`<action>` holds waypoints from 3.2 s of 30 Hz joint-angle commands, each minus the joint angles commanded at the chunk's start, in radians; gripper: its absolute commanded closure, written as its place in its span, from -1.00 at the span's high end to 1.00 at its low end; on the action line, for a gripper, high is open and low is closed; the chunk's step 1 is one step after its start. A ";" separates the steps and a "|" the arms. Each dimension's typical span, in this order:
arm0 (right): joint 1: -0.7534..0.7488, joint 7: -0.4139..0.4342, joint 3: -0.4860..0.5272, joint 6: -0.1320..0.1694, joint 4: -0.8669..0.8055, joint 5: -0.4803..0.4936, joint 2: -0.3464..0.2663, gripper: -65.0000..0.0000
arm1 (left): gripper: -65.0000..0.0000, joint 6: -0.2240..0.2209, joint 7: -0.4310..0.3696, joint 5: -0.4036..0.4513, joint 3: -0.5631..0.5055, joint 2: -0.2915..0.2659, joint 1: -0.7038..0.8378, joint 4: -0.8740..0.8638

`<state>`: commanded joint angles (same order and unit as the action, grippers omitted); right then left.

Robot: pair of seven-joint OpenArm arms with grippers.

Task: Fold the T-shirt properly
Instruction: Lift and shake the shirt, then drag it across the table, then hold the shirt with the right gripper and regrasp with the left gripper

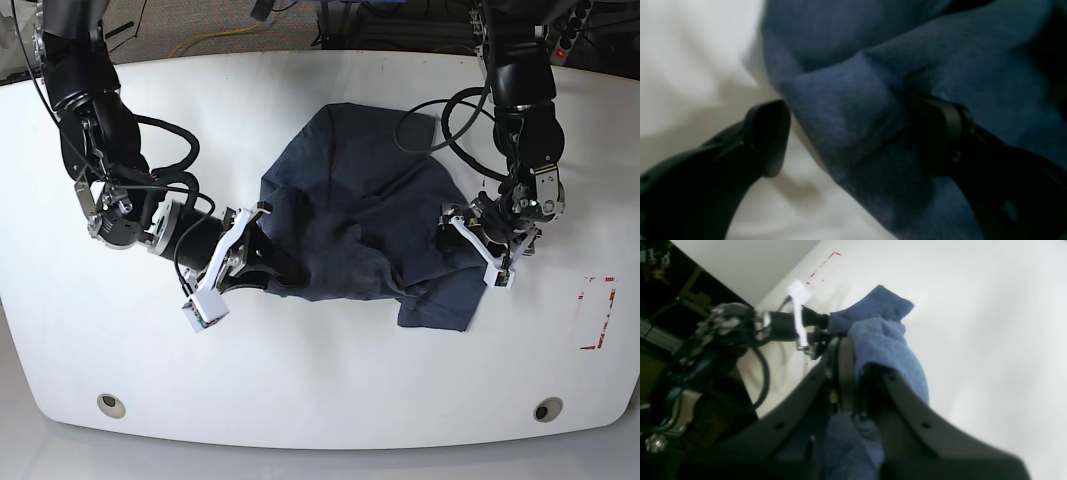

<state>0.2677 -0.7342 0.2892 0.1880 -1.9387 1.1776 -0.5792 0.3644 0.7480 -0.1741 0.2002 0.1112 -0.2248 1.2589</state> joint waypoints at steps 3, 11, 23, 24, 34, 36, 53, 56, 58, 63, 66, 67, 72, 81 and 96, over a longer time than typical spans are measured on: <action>0.000 0.002 -0.002 0.000 0.002 0.000 0.000 -1.00 | 0.27 0.000 -0.012 0.000 0.000 0.002 -0.002 -0.037; 0.002 0.005 -0.054 0.000 0.063 -0.002 0.000 -1.00 | -0.93 0.000 -0.032 0.000 0.005 0.003 0.003 0.012; 0.170 0.005 -0.138 0.000 0.242 0.000 -0.008 -1.00 | -1.00 0.000 0.051 0.002 0.006 0.061 -0.028 0.408; 0.199 0.005 -0.137 0.000 0.256 0.002 -0.008 -1.00 | -1.00 0.000 0.069 0.002 0.008 0.071 -0.043 0.440; 0.526 0.003 0.002 0.000 0.321 0.009 -0.063 -1.00 | -1.00 0.000 0.253 0.002 0.074 0.184 -0.278 0.629; 0.560 0.003 0.020 0.000 0.322 0.052 -0.078 -1.00 | -1.00 0.002 0.278 0.002 0.074 0.201 -0.304 0.631; -0.026 0.003 -0.219 0.002 0.175 0.058 -0.060 -1.00 | -0.57 0.006 0.282 -0.005 0.077 0.198 0.144 0.635; -0.160 0.003 -0.281 0.060 0.155 -0.015 -0.029 -1.00 | 0.02 0.006 0.282 -0.005 0.092 0.164 0.227 0.635; -0.233 0.003 -0.313 0.094 0.157 -0.037 -0.021 -1.00 | 0.37 0.008 0.282 -0.005 0.103 0.152 0.278 0.634; -0.359 0.003 -0.351 0.112 0.157 -0.046 -0.012 -1.00 | 0.74 0.008 0.282 -0.005 0.106 0.138 0.370 0.635; -0.430 0.003 -0.387 0.114 0.157 -0.046 -0.008 -1.00 | 0.74 0.008 0.281 -0.006 0.106 0.138 0.434 0.637; -0.442 0.003 -0.391 0.114 0.157 -0.048 -0.008 -1.00 | 0.74 0.009 0.281 -0.006 0.106 0.138 0.450 0.638; -0.474 0.003 -0.394 0.114 0.157 -0.048 -0.008 -1.00 | 0.75 0.106 0.281 -0.006 0.163 0.141 0.511 0.703; -0.466 0.003 -0.393 0.114 0.157 -0.048 0.017 -1.00 | 0.74 0.334 0.287 -0.006 0.224 0.140 0.465 0.746; -0.448 0.003 -0.391 0.114 0.161 -0.049 0.057 -1.00 | 0.75 0.334 0.287 0.002 0.384 0.074 0.089 0.439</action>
<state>-0.1803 -0.7311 -0.1020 0.3015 -1.7776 1.1285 -0.5224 0.6981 1.0349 -0.1726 0.5838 0.1849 -0.1358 1.6978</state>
